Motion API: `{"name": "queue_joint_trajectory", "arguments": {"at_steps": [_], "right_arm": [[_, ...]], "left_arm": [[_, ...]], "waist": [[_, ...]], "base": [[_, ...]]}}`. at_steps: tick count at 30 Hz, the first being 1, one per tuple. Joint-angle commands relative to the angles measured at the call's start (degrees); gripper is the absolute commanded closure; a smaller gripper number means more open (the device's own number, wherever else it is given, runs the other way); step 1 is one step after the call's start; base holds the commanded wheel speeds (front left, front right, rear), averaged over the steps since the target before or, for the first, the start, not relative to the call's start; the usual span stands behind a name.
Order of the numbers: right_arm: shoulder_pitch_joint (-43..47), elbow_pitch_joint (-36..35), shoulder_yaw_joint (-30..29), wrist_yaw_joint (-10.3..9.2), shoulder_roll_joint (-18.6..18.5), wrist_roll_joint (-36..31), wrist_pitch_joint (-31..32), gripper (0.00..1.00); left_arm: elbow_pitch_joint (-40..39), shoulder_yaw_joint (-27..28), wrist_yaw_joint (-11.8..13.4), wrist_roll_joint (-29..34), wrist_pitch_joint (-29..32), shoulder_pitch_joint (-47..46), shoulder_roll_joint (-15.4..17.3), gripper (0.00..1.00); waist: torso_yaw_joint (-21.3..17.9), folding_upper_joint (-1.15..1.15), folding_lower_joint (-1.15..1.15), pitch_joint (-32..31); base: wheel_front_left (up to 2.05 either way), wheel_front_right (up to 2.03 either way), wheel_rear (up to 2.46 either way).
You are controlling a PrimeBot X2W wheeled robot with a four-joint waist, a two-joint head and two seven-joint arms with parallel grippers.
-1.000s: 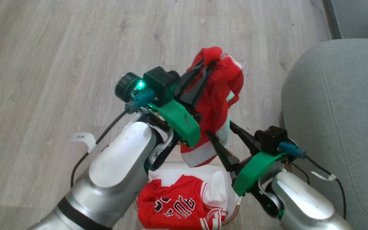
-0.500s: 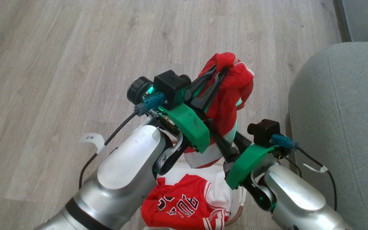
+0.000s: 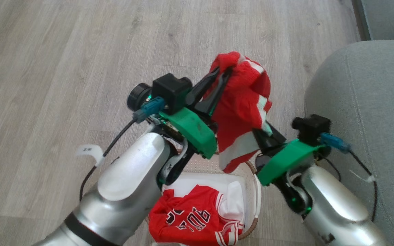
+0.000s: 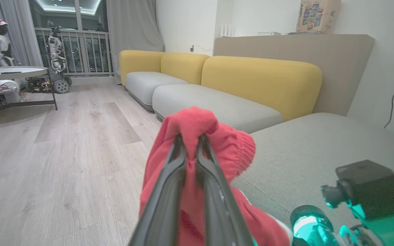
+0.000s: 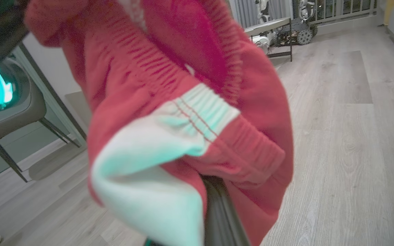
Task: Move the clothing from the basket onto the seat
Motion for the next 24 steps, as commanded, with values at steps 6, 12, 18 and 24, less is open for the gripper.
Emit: {"name": "queue_joint_trajectory", "arguments": {"at_steps": [6,12,18,24], "right_arm": [[4.13,-7.14,-4.81,-0.01,-1.18,-0.46,-0.38,1.0],[6.92,-13.85,-11.89,-0.01,-1.15,-2.76,-0.38,1.0],[7.79,-18.98,-18.34,-0.01,-0.91,-4.89,-0.38,1.0],[7.67,-22.27,-21.01,-0.01,-1.87,-5.43,-0.38,1.0]], "left_arm": [[-1.65,3.17,0.84,-0.75,-1.52,0.08,2.39,1.0],[-2.76,2.27,0.48,-0.81,-2.57,2.43,3.36,1.0],[-3.3,0.86,0.01,-0.88,-3.61,4.6,3.33,0.6],[-2.71,-0.74,-0.95,-1.23,-3.58,5.77,3.02,0.0]], "waist": [[-0.9,0.0,0.0,-0.13],[-3.33,0.0,0.0,-0.15],[-6.27,0.0,0.0,-0.12],[-10.25,0.0,0.0,-0.42]], "base": [[0.0,0.0,0.0],[0.0,0.0,0.0],[0.0,0.0,0.0],[0.0,0.0,0.0]]}}
